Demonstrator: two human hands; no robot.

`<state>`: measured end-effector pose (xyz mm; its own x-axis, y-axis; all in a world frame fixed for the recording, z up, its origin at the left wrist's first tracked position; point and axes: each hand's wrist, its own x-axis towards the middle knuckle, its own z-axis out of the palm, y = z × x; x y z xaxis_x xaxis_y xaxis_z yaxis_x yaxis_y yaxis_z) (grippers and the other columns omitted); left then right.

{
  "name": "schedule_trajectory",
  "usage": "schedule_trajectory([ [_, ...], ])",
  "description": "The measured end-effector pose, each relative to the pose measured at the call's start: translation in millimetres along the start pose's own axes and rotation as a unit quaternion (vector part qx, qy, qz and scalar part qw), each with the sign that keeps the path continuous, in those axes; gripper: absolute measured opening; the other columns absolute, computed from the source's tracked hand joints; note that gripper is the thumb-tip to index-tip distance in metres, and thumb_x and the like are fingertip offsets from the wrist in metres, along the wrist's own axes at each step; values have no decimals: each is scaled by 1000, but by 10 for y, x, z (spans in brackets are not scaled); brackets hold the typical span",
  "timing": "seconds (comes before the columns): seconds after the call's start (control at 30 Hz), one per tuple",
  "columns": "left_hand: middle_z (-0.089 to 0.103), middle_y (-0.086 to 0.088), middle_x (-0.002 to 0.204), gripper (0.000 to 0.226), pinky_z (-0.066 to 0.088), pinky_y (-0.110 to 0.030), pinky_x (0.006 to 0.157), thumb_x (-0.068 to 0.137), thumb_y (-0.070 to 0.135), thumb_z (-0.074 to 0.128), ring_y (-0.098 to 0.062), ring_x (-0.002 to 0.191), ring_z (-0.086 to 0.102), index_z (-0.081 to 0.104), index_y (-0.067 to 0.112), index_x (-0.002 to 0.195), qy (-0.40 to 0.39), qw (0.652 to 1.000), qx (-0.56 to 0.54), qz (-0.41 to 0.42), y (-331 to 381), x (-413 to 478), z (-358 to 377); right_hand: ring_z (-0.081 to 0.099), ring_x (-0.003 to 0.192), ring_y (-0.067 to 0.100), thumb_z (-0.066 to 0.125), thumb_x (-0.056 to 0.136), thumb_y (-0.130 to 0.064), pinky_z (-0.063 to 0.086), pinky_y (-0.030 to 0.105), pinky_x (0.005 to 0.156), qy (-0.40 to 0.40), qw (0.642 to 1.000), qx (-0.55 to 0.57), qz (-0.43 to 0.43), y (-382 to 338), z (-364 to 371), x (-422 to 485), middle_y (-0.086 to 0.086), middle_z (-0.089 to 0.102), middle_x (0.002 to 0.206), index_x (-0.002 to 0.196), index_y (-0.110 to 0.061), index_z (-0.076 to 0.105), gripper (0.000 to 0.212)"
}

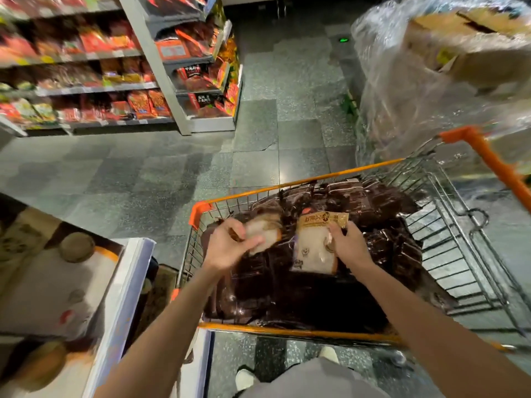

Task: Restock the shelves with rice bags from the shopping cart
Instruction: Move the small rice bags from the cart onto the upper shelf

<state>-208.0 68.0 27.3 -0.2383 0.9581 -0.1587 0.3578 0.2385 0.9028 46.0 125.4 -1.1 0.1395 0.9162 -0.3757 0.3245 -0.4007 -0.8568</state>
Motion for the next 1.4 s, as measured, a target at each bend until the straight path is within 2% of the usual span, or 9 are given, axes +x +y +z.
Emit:
schedule_trajectory([
  [0.17, 54, -3, 114, 85, 54, -37, 93, 48, 19, 93, -20, 105, 58, 48, 31, 118, 88, 987, 31, -132, -624, -273, 425, 64, 92, 17, 48, 101, -35, 51, 32, 76, -22, 999, 47, -7, -122, -298, 99, 1, 67, 105, 114, -18, 61, 25],
  [0.33, 73, -17, 98, 44, 58, -46, 82, 63, 38, 90, -28, 90, 70, 69, 18, 95, 160, 951, -130, -232, -676, -262, 441, 67, 86, 18, 53, 100, -26, 55, 37, 80, -160, 979, 128, -1, -332, 27, 178, 1, 70, 97, 112, -16, 64, 19],
  [0.43, 73, -15, 106, 85, 54, -43, 88, 47, 83, 75, -28, 92, 69, 77, 15, 97, 80, 907, -265, -317, -491, -298, 324, 64, 100, 22, 57, 98, -21, 52, 39, 94, -242, 968, 64, 0, -238, 461, 69, 9, 67, 112, 121, -6, 61, 27],
  [0.57, 56, 1, 124, 76, 41, -36, 106, 75, 61, 74, -17, 109, 55, 58, 11, 130, 63, 943, -165, -284, -244, -411, 349, 66, 101, 20, 62, 94, -19, 52, 30, 91, -337, 934, -104, -64, -14, 640, -40, 6, 70, 110, 117, -11, 66, 24],
  [0.73, 37, -8, 155, 83, 28, -46, 113, 89, 41, 66, -32, 140, 38, 21, 15, 153, 19, 938, -160, -306, -188, -442, 430, 63, 85, 20, 55, 97, -37, 51, 30, 76, -163, 934, -283, -147, -18, 419, 93, 5, 70, 94, 108, -12, 73, 33],
  [0.93, 69, -16, 109, 44, 55, -30, 53, 86, 28, 73, -20, 75, 68, 47, 18, 119, 42, 945, -208, -248, -445, -420, 371, 51, 125, 28, 64, 91, -36, 41, 35, 99, -155, 975, -156, 40, -2, 416, 107, 8, 52, 139, 146, -11, 38, 65],
  [1.1, 66, -6, 110, 44, 58, -28, 73, 95, 12, 63, -19, 94, 67, 41, 3, 132, 66, 954, -200, -212, -566, -478, 249, 54, 119, 28, 68, 87, -45, 44, 36, 96, -132, 981, -115, 80, -57, 397, 214, 11, 55, 133, 141, -5, 43, 71],
  [1.27, 64, -3, 110, 36, 52, -18, 70, 98, 18, 60, -23, 102, 66, 42, 7, 128, 30, 972, -152, -177, -710, -459, 178, 53, 60, 12, 75, 84, -36, 39, 22, 49, -137, 982, -113, 61, -107, 505, 83, -1, 56, 68, 104, 1, 67, 43],
  [1.4, 56, -15, 134, 66, 55, -14, 67, 95, 22, 65, -15, 105, 62, 23, 10, 145, -23, 962, -190, -195, -683, -458, 165, 53, 78, 15, 75, 85, -23, 40, 25, 60, -142, 978, -112, 101, -253, 483, 70, 4, 59, 94, 113, -4, 58, 38],
])
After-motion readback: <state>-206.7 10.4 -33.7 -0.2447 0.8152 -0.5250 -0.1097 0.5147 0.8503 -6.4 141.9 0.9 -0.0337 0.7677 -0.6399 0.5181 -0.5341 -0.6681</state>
